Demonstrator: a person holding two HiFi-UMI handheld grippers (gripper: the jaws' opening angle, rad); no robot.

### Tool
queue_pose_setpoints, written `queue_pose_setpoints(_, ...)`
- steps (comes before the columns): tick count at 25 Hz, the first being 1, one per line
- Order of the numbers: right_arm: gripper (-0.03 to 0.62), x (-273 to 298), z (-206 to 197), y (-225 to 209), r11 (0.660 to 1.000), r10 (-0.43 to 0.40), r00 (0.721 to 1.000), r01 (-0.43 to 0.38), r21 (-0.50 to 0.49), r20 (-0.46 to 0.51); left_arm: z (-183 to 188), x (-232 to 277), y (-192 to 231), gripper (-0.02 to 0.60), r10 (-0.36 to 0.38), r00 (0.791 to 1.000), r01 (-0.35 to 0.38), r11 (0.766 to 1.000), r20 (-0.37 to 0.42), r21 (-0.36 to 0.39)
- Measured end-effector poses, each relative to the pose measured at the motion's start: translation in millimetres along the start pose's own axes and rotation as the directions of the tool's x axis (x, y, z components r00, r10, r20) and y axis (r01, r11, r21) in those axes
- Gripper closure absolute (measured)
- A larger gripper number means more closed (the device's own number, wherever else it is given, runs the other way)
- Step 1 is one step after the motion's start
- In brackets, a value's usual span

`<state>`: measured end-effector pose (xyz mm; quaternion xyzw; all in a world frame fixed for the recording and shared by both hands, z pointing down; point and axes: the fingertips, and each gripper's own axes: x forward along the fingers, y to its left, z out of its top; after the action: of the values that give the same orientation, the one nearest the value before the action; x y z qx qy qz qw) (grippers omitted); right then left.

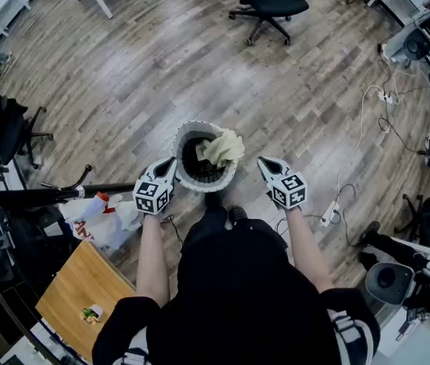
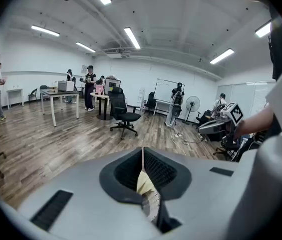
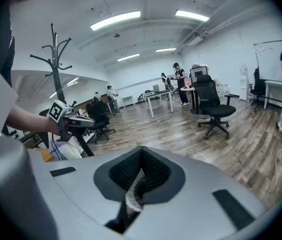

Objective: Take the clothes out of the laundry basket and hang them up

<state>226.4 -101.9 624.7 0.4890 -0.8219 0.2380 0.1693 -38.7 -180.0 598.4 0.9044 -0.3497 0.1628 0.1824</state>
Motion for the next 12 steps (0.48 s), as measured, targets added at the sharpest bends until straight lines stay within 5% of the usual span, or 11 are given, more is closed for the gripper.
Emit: queue_pose_setpoints(12, 0.589, 17.1, 21.6, -18.4, 0.993, -0.112, 0.993, 0.111, 0.030, 0.035, 7.8, 48.1, 12.3, 0.551, -0.145, 0.988, 0.148, 0.987, -0.059, 0.062)
